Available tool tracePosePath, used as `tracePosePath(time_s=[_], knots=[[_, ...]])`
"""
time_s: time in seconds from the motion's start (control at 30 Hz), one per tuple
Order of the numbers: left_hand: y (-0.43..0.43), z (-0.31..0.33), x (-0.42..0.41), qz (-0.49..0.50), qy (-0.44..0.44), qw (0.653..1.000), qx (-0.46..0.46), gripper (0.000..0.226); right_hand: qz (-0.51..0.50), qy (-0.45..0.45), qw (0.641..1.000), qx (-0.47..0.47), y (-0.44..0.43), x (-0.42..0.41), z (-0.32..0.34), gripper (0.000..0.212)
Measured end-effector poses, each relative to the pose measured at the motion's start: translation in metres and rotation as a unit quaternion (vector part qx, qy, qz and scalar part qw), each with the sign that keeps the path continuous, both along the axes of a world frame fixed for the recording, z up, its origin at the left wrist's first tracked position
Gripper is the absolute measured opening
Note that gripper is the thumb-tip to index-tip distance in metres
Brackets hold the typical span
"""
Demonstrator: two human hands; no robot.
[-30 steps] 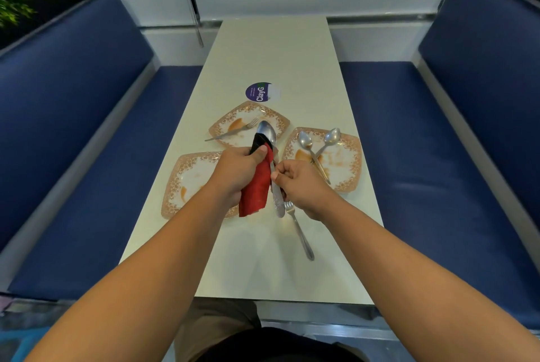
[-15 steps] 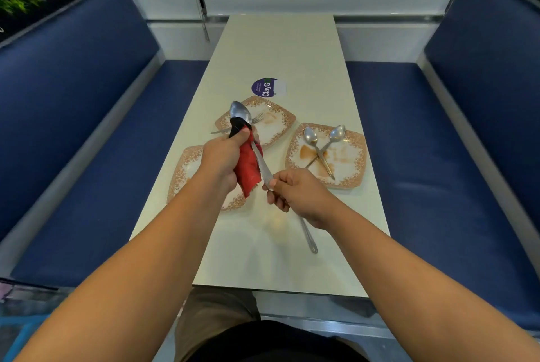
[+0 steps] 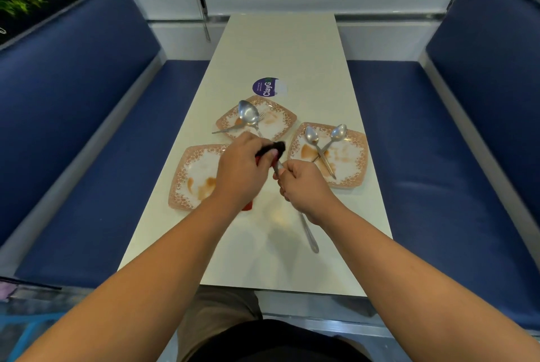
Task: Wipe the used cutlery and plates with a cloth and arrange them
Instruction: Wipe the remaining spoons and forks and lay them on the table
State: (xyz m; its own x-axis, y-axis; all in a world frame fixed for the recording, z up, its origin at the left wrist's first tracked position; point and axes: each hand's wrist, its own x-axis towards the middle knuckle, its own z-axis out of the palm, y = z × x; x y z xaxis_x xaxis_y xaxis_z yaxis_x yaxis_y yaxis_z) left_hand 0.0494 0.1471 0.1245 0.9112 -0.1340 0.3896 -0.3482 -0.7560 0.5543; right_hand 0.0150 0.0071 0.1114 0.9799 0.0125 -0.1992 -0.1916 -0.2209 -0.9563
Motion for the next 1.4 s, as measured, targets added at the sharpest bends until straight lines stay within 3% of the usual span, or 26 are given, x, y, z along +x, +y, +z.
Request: tracePosePath(time_s=[0.1,0.3,0.5,0.7,0.9,1.07,1.27,1.4], knots=[[-0.007,-0.006,-0.009,-0.024,-0.005,1.000,0.007,0.020,0.000,-0.009,1.000,0.005,-0.005,0.003,0.001,0.031],[0.006,0.001,0.017,0.065,0.012,0.997,0.032,0.021,0.017,0.012,1.000,-0.010,-0.004,-0.001,-0.004,0.030],[-0.016,-0.012,-0.008,-0.022,0.010,0.999,0.024,0.022,0.002,0.020,0.999,0.025,-0.011,0.005,-0.004,0.036],[-0.001,-0.005,0.021,0.075,0.036,0.996,0.021,0.022,0.023,0.044,0.999,0.008,-0.009,0.002,-0.007,0.030],[-0.018,-0.007,0.003,-0.011,0.027,0.999,0.023,0.023,0.015,0.044,0.997,0.059,-0.020,0.004,-0.004,0.026],[0.006,-0.006,0.032,0.093,0.029,0.993,0.070,0.023,0.048,0.050,0.997,0.038,-0.025,-0.010,-0.010,0.027],[0.027,-0.007,0.055,0.150,0.025,0.981,0.119,0.024,0.054,0.042,0.998,0.005,-0.022,-0.014,-0.013,0.028],[0.016,-0.012,0.045,0.113,-0.007,0.987,0.118,0.023,0.053,0.042,0.998,-0.005,-0.022,-0.014,-0.014,0.028]])
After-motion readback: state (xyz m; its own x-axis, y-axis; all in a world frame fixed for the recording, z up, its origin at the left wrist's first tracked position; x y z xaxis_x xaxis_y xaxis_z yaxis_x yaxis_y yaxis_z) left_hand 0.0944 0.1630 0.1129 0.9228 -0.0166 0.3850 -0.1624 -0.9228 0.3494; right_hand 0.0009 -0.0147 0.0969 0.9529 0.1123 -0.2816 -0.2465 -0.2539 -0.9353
